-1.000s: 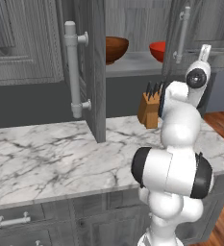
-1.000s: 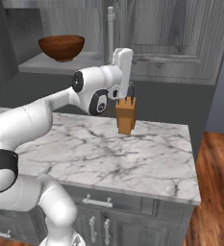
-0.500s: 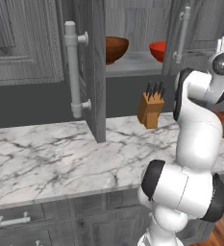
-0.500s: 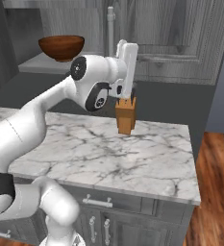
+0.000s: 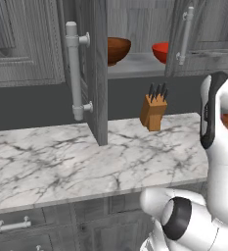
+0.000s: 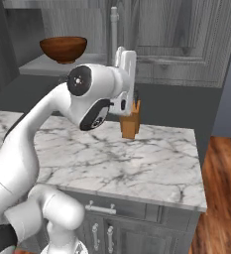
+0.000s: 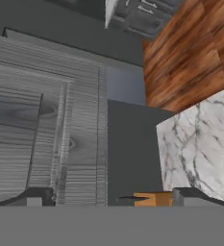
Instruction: Open the cabinet. Pick the bowls from the counter and place them in the cabinet. Then close the cabinet.
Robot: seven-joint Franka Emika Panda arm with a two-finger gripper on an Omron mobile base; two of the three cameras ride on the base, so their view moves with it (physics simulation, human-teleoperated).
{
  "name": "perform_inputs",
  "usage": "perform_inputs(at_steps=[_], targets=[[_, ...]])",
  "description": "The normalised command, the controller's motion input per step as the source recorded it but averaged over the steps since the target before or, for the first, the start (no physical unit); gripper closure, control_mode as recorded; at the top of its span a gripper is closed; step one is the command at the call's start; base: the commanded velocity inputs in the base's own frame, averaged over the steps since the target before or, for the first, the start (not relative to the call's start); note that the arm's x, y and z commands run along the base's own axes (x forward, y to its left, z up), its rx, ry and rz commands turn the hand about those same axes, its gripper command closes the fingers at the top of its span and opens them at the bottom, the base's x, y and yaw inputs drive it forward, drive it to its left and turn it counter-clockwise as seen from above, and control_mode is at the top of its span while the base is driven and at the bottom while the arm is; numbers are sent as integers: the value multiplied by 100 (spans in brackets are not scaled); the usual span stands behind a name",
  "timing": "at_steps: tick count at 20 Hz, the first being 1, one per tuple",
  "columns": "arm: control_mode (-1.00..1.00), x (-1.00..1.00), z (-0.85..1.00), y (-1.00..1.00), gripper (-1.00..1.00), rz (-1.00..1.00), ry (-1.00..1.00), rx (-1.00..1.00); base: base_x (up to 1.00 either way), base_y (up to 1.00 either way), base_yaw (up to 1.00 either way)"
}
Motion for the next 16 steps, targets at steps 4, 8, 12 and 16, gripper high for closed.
perform_inputs(at_steps=[4,8,12,16], targets=[[-100,-53,-16,-3,-100,22,0,-1,0,0,0],[-100,-60,-8,0,-100,22,0,0,0,0,0],[-100,-64,0,4,-100,18,0,0,0,0,0],[-100,-41,0,51,-100,7,-1,0,0,0,0]])
